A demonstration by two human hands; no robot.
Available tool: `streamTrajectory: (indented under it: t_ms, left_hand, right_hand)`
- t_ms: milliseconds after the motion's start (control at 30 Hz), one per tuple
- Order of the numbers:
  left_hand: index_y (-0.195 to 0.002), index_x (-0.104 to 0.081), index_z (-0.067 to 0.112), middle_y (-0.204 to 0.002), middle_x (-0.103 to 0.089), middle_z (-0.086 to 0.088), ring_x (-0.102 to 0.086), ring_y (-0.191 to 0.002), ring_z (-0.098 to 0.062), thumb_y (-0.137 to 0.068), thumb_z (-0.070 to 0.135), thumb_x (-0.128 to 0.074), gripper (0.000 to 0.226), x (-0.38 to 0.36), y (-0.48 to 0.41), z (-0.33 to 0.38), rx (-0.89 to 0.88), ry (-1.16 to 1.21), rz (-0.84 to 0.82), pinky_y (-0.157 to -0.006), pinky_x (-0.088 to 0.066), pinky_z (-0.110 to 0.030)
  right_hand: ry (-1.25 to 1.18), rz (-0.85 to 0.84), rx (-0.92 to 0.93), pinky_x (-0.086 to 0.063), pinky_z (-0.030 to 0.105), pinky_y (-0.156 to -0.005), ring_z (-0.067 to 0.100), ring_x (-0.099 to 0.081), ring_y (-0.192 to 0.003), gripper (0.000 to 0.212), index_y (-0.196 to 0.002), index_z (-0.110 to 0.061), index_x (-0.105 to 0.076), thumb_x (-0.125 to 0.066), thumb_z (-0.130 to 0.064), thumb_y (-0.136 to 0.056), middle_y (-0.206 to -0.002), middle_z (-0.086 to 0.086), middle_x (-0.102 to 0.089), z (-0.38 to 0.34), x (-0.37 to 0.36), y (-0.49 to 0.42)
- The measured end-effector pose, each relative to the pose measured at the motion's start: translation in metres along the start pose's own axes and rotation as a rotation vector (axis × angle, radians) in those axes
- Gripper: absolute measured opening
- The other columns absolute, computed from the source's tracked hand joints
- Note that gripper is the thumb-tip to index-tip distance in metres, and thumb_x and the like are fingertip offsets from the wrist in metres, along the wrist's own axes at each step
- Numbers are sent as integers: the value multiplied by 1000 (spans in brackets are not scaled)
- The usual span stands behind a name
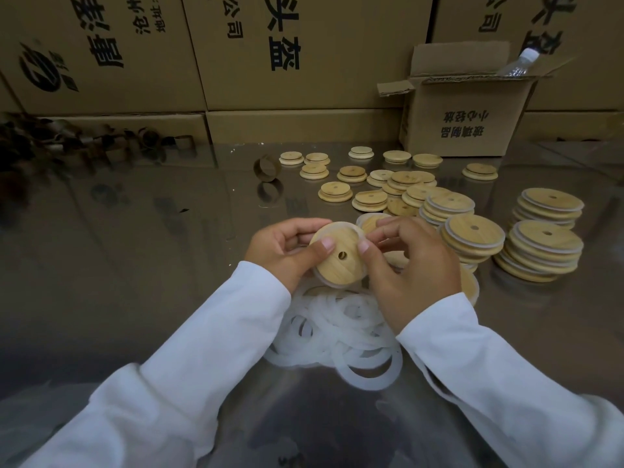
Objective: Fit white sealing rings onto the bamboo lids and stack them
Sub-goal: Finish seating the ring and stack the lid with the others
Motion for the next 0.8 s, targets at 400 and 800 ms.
streamTrajectory:
  t_ms: [400,800]
  left_hand:
    - [-87,-66,15,-73,-69,1,-66,-65,-7,-79,-6,-60,23,2,-3,-1,-63,-4,-18,-60,-54,-19]
    - [-89,-65,14,-71,-72,3,-68,-68,-10,-80,-1,-58,19,9,-6,-4,-35,89,4,-61,-56,-24]
  right_hand:
    - [-360,-64,-360,-48,15,-62,6,-61,-63,23,-58,-23,-63,-70,-11,-77,-64,-7,-66,11,0,-10]
    - [-360,-122,-265,-51,22,-70,4,-62,-64,18,-60,-25,-64,-72,-17,-74,-62,-14,-67,9,-2,-5]
Point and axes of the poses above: each hand's wrist, its own y-axis away from the middle knuckle, its own x-axis out of the back of the hand, z = x × y, the point moved 2 cm from there along -y, towards the middle knuckle
